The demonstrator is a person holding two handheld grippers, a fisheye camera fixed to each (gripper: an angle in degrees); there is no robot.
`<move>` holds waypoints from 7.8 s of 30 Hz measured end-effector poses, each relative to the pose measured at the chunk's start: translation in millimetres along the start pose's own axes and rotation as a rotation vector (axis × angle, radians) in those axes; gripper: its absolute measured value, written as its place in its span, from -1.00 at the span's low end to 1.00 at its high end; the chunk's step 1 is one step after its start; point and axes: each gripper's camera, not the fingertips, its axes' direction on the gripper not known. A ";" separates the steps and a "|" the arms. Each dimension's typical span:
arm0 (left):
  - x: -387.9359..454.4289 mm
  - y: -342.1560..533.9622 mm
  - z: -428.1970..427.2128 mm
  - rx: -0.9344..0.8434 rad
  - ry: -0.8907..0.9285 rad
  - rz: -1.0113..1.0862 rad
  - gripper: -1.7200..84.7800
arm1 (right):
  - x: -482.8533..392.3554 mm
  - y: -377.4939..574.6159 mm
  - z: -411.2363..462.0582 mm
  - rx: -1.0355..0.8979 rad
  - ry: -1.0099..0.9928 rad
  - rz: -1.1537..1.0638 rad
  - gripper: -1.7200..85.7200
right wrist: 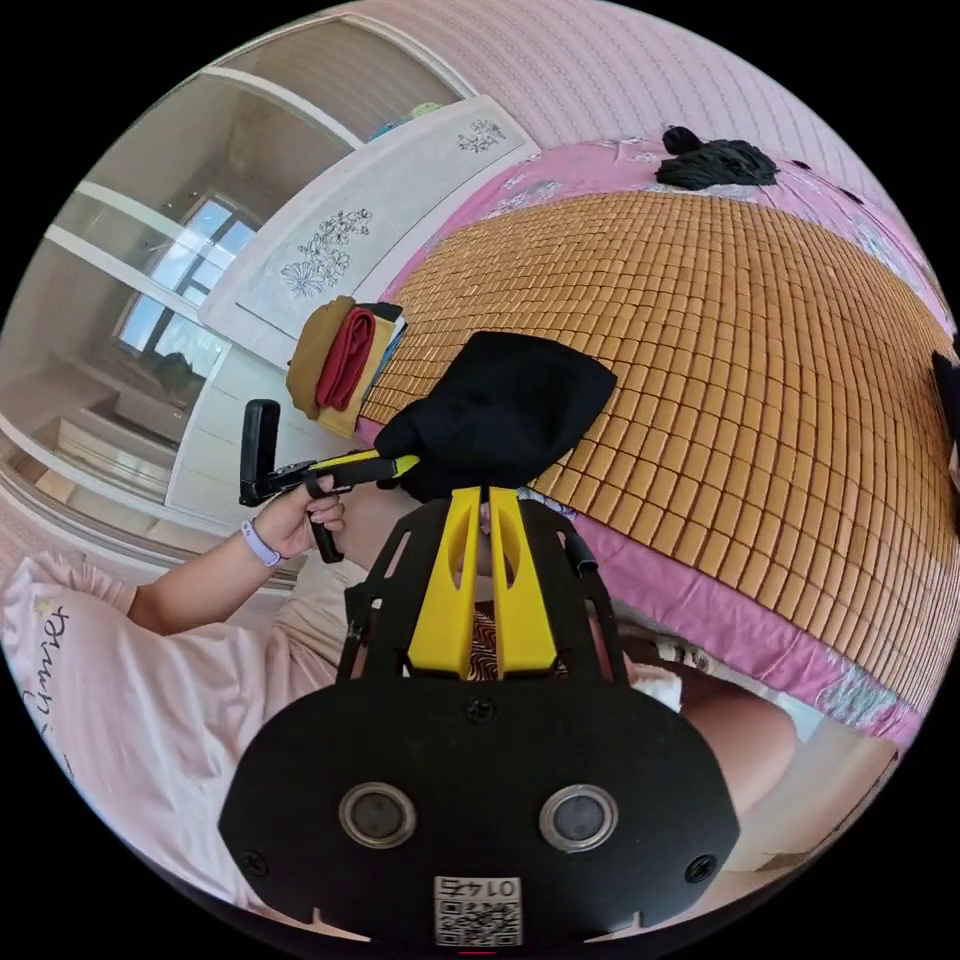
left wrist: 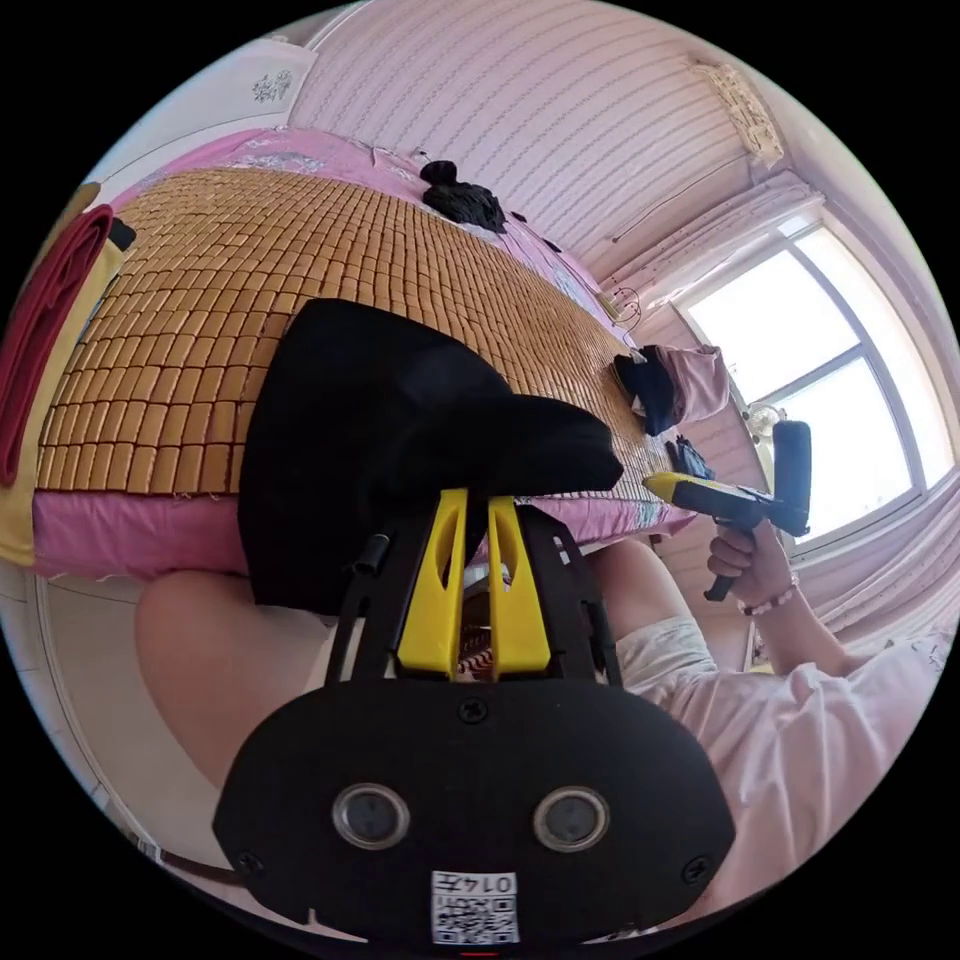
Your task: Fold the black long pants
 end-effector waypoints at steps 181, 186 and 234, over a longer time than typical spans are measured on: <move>-59.1 -258.1 -128.8 -0.038 -0.792 -0.239 -0.98 | 441.3 -69.6 -51.4 0.086 0.620 0.518 -0.98; -69.8 -296.0 -110.1 -0.074 -0.914 -0.203 -0.98 | 456.1 -86.7 -46.4 0.082 0.762 0.435 -0.97; 96.2 -115.2 -41.6 -0.150 -0.116 0.183 -0.96 | 524.3 441.2 -61.1 0.736 -0.248 1.238 -0.83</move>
